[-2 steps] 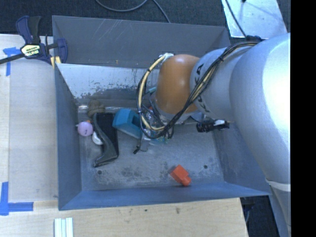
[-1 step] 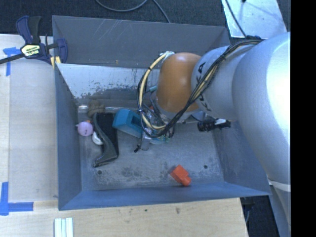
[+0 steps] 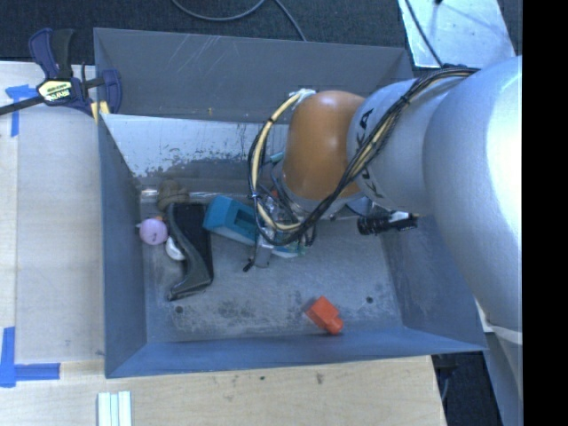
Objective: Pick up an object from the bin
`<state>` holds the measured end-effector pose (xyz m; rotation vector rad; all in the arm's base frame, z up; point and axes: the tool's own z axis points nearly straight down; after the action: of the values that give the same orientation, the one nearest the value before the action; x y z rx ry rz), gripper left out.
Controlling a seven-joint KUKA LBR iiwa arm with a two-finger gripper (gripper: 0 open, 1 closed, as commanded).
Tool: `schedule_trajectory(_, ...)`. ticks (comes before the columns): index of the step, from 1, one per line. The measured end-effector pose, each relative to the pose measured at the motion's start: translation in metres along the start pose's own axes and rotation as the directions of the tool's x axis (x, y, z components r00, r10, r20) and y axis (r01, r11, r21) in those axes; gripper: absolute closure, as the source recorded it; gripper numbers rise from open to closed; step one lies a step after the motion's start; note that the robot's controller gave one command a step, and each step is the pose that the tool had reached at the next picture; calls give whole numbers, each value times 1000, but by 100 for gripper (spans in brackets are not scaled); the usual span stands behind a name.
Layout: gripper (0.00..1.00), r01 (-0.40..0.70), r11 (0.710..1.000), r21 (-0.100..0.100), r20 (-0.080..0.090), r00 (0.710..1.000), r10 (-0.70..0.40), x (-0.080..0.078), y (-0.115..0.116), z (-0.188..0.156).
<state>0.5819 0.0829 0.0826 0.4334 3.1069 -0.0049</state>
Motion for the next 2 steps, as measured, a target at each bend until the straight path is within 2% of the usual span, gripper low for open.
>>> schedule_trajectory(2,100,0,1000,0,1,1000,0,0,0,-21)
